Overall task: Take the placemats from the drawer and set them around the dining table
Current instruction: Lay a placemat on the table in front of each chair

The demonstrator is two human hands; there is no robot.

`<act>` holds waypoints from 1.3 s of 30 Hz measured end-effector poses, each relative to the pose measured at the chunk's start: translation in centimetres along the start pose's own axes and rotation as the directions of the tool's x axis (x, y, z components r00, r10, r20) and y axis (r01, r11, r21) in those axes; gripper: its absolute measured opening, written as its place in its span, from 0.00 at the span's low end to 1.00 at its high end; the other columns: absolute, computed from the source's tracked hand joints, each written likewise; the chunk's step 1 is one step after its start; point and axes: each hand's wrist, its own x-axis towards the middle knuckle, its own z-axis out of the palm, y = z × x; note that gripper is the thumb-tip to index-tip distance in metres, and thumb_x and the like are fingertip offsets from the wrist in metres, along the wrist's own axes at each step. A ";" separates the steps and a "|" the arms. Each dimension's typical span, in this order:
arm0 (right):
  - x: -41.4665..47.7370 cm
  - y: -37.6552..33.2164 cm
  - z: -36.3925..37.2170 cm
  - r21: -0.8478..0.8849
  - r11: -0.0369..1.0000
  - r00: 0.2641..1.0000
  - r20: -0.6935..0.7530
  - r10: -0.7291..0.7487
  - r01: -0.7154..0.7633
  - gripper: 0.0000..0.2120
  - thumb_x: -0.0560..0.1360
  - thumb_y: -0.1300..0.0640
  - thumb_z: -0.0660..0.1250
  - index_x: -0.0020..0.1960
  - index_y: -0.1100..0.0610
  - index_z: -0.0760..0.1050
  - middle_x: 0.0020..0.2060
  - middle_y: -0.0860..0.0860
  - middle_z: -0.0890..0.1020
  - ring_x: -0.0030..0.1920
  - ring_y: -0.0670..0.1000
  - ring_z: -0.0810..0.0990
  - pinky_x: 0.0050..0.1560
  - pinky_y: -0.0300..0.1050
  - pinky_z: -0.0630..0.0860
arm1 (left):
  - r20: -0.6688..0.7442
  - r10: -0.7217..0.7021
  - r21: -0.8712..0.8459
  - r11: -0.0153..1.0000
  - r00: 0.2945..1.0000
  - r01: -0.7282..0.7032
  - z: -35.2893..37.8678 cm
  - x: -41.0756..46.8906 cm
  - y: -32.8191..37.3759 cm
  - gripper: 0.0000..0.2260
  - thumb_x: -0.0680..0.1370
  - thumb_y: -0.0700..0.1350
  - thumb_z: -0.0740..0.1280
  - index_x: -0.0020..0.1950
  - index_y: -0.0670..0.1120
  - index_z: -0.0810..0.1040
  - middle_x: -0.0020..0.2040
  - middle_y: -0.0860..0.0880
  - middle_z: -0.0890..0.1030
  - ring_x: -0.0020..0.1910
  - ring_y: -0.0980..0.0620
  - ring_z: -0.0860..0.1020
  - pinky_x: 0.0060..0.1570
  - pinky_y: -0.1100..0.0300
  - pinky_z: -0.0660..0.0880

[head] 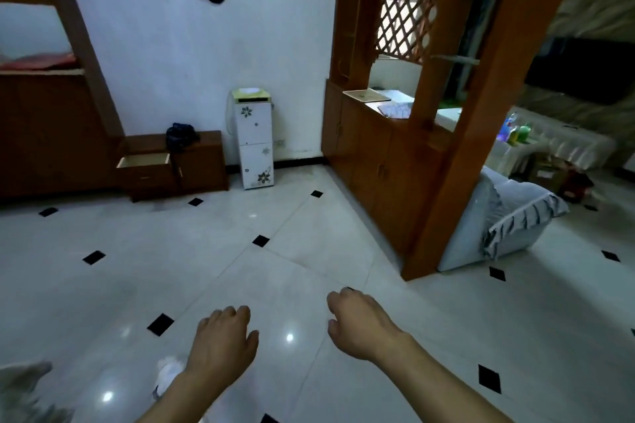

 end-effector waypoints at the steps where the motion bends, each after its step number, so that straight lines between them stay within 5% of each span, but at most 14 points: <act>1: 1.6 0.4 0.0 0.001 0.999 0.999 0.005 -0.032 0.032 0.05 0.77 0.55 0.59 0.45 0.55 0.66 0.45 0.54 0.73 0.45 0.55 0.73 0.41 0.44 0.64 | 0.005 -0.030 0.013 0.999 1.000 0.030 0.1 1.1 -0.3 0.13 0.77 0.57 0.59 0.54 0.50 0.74 0.48 0.51 0.79 0.49 0.50 0.76 0.43 0.57 0.65; 8: 17.4 1.9 1.1 -0.010 0.904 0.899 0.117 -0.423 0.427 0.05 0.77 0.53 0.57 0.46 0.54 0.65 0.44 0.53 0.72 0.45 0.55 0.74 0.41 0.45 0.65 | -0.004 -0.428 0.074 0.901 0.904 0.427 2.7 5.6 -4.5 0.11 0.72 0.56 0.67 0.44 0.49 0.75 0.39 0.48 0.79 0.41 0.45 0.78 0.38 0.54 0.66; 14: 27.2 -5.4 1.4 0.013 0.674 0.663 0.167 -0.730 0.739 0.06 0.76 0.54 0.58 0.44 0.54 0.62 0.41 0.51 0.69 0.40 0.52 0.67 0.40 0.45 0.63 | -0.034 -0.761 0.042 0.647 0.648 0.761 1.1 2.5 -7.6 0.11 0.75 0.55 0.61 0.48 0.48 0.71 0.47 0.46 0.78 0.49 0.43 0.77 0.45 0.53 0.71; 18: 30.1 -13.6 1.6 0.046 0.496 0.482 0.173 -0.859 0.867 0.06 0.76 0.53 0.59 0.47 0.56 0.68 0.45 0.54 0.75 0.45 0.57 0.74 0.42 0.46 0.65 | -0.118 -0.882 0.040 0.455 0.456 0.890 -0.3 -0.4 -10.8 0.11 0.73 0.51 0.63 0.51 0.48 0.76 0.48 0.44 0.81 0.50 0.40 0.78 0.45 0.52 0.72; 24: 34.3 -23.8 3.0 0.066 0.305 0.288 0.190 -0.939 0.950 0.07 0.76 0.53 0.58 0.44 0.54 0.61 0.41 0.51 0.67 0.41 0.55 0.67 0.41 0.47 0.64 | -0.123 -0.955 0.070 0.263 0.270 0.962 -0.2 -2.0 -18.5 0.12 0.73 0.53 0.62 0.48 0.47 0.77 0.44 0.44 0.81 0.47 0.40 0.79 0.46 0.51 0.72; 32: 41.0 -36.0 6.7 0.061 0.112 0.093 0.247 -0.964 0.992 0.08 0.76 0.52 0.59 0.43 0.53 0.60 0.45 0.56 0.75 0.47 0.59 0.75 0.41 0.46 0.62 | -0.081 -0.991 0.054 0.098 0.102 0.994 -0.2 -2.2 -26.2 0.12 0.71 0.53 0.65 0.47 0.46 0.77 0.44 0.45 0.81 0.47 0.41 0.78 0.45 0.51 0.72; 35: 41.6 -41.6 8.8 0.131 -0.004 -0.040 0.270 -0.962 0.991 0.07 0.75 0.52 0.59 0.44 0.52 0.62 0.41 0.52 0.70 0.47 0.58 0.75 0.40 0.46 0.62 | -0.117 -0.993 0.057 -0.025 -0.018 0.998 -0.7 -3.1 -27.5 0.14 0.76 0.54 0.61 0.55 0.47 0.74 0.51 0.45 0.79 0.54 0.42 0.75 0.51 0.50 0.70; 39: 41.9 -49.0 10.9 0.195 -0.174 -0.225 0.282 -0.933 0.965 0.05 0.72 0.51 0.60 0.43 0.52 0.66 0.45 0.54 0.77 0.48 0.60 0.77 0.40 0.48 0.68 | -0.106 -0.966 0.065 -0.242 -0.234 0.968 -1.4 -4.1 -28.4 0.15 0.77 0.53 0.59 0.58 0.46 0.72 0.55 0.45 0.77 0.57 0.43 0.73 0.54 0.50 0.68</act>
